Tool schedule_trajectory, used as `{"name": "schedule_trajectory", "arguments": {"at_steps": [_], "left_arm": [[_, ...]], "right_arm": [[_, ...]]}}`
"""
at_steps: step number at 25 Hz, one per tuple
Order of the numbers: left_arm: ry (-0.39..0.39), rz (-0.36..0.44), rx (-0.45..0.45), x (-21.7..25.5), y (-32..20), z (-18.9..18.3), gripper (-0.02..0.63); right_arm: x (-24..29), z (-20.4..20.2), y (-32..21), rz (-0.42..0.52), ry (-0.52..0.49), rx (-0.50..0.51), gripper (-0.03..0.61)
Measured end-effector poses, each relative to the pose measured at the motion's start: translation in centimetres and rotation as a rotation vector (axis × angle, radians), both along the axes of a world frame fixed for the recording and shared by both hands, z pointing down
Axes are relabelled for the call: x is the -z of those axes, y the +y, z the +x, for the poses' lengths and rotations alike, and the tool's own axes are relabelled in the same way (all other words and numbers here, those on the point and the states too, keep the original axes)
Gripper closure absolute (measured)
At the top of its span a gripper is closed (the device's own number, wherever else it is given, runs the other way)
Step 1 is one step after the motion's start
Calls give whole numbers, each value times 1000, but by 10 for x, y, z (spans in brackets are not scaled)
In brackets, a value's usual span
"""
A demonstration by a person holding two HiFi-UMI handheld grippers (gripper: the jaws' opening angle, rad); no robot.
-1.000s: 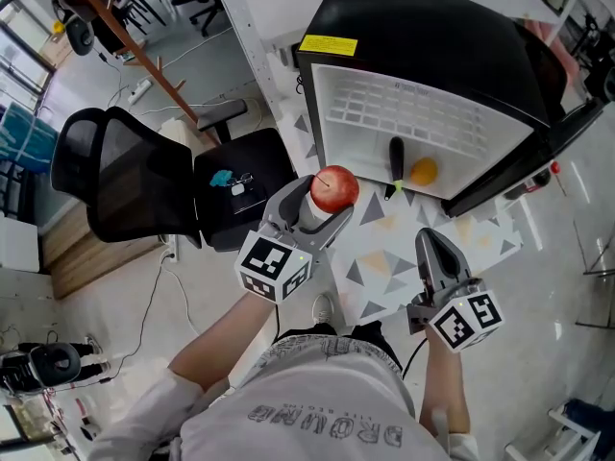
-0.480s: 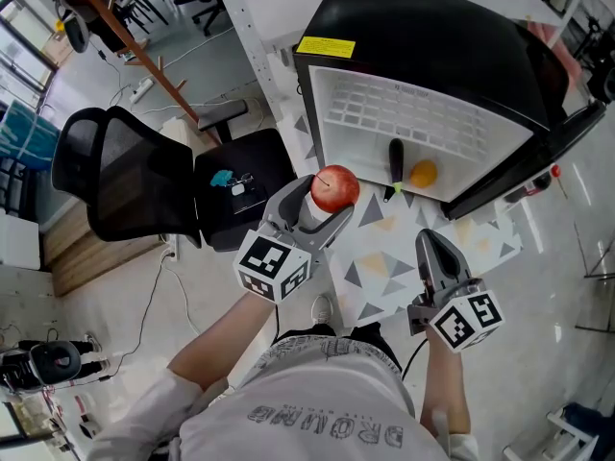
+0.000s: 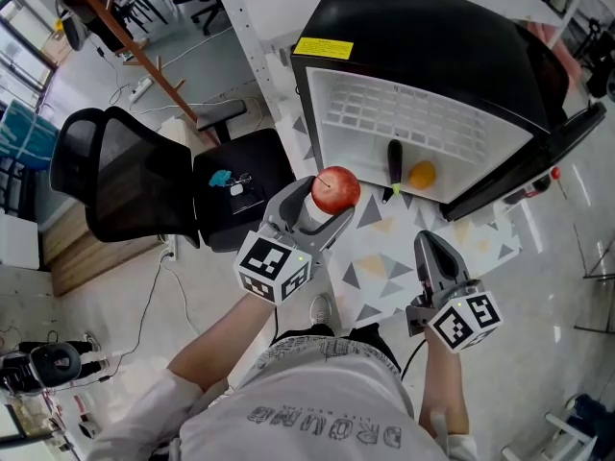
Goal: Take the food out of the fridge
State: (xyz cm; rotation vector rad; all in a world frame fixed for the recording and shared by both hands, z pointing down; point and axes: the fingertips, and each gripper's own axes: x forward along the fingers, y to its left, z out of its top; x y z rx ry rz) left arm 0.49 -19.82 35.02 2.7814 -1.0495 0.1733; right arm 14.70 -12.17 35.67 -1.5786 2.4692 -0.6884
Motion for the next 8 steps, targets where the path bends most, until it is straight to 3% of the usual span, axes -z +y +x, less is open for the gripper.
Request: {"name": "schedule_trajectory", "arguments": {"at_steps": [8], "left_arm": [[1, -1, 1, 2, -3, 0, 279]], "right_arm": [[2, -1, -3, 0, -2, 2, 591]]}}
